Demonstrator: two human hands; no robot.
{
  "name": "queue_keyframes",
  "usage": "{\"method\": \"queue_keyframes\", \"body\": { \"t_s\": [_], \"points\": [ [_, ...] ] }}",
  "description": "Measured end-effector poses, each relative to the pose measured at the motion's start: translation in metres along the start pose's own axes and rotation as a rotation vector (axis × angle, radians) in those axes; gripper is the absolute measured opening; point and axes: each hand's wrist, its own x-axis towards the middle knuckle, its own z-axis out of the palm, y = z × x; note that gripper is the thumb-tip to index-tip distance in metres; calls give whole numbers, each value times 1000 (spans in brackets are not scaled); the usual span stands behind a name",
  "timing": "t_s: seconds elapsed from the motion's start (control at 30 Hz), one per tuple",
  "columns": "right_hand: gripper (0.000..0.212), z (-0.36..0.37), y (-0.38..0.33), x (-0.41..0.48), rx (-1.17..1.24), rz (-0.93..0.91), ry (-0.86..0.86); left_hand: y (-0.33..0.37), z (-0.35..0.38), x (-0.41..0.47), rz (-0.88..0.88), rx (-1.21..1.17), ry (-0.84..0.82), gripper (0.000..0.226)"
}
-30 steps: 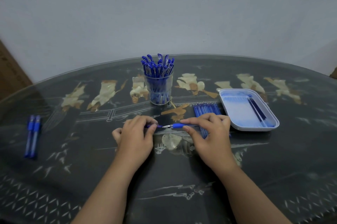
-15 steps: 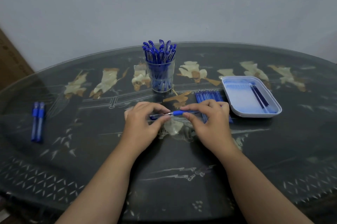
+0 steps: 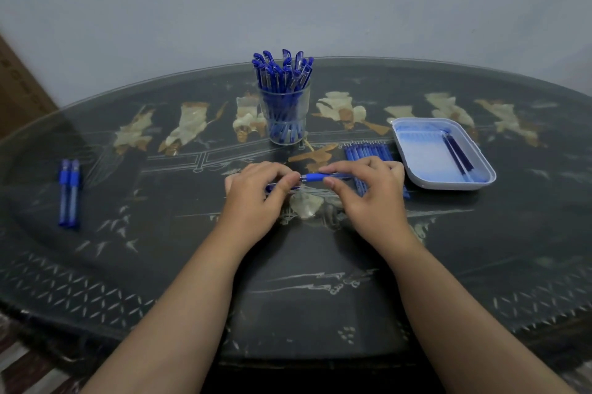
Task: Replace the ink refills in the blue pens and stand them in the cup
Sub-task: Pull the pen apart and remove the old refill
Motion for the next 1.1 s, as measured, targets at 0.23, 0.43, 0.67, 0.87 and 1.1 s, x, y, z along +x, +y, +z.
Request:
{"method": "queue_keyframes", "body": {
  "t_s": [0.23,0.43,0.67,0.87,1.1],
  "points": [
    [17,0,0,0,-6,8,0,0,1,-1,-8,-45,14,27],
    [16,-1,-2,0,5,26,-4,1,-1,-3,-60,-69,15,27],
    [16,-1,-4,0,10,32,-11,4,-3,-2,-72,-73,32,5],
    [16,-2,-4,0,12,38,-19,7,-4,-3,-81,-131,28,18],
    [16,-2,-3,-1,4,37,-18,7,-4,-4,-150,-192,1,27]
  ]
}}
